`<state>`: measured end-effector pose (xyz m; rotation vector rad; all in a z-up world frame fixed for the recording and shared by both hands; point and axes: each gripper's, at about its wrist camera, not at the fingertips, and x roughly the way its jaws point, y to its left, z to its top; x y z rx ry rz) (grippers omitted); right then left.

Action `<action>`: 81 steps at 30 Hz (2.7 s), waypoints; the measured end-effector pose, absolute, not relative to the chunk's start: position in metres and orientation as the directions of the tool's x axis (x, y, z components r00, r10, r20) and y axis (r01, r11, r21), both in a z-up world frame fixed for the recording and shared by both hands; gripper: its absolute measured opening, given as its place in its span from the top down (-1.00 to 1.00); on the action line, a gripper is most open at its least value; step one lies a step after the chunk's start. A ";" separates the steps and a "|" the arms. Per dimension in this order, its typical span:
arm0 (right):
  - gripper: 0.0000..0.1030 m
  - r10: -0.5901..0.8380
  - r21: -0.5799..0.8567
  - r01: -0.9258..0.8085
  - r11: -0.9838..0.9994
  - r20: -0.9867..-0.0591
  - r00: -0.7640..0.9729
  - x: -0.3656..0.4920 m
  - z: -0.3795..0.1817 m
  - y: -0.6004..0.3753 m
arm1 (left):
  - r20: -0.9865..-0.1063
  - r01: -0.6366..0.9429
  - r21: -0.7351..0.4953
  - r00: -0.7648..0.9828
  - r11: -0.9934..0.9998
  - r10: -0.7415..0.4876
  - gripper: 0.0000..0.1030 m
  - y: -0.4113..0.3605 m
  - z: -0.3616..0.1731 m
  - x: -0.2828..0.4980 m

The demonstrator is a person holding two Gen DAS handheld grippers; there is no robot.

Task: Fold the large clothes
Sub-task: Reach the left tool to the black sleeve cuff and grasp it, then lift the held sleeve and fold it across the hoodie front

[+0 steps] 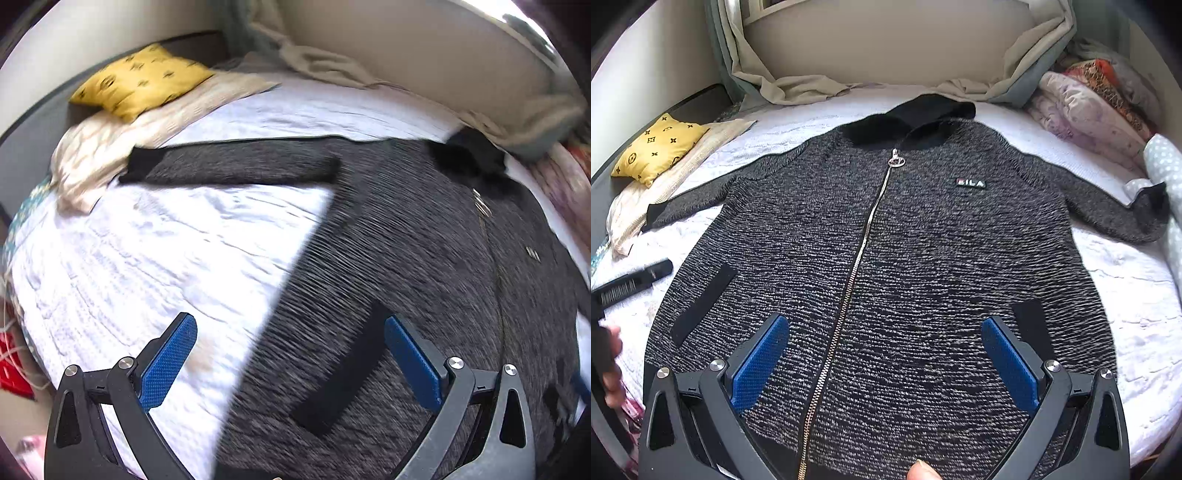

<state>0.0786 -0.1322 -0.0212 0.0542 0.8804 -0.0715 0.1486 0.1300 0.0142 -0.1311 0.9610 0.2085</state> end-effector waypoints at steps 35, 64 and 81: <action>-1.00 -0.007 0.011 0.028 1.000 -0.818 0.575 0.167 -0.028 -0.152 | -0.842 -0.706 -0.490 0.535 0.512 -0.068 -0.22 0.442 -0.054 0.309; -1.00 -0.048 -0.007 0.073 0.997 -0.816 0.576 0.180 -0.030 -0.162 | -0.742 -0.589 -0.506 0.670 0.630 0.030 0.81 0.429 -0.020 0.328; -1.00 -0.100 0.010 0.170 0.985 -0.775 0.624 0.162 -0.001 -0.194 | -0.679 -0.257 -0.422 0.725 0.870 -0.115 0.81 0.240 0.086 0.335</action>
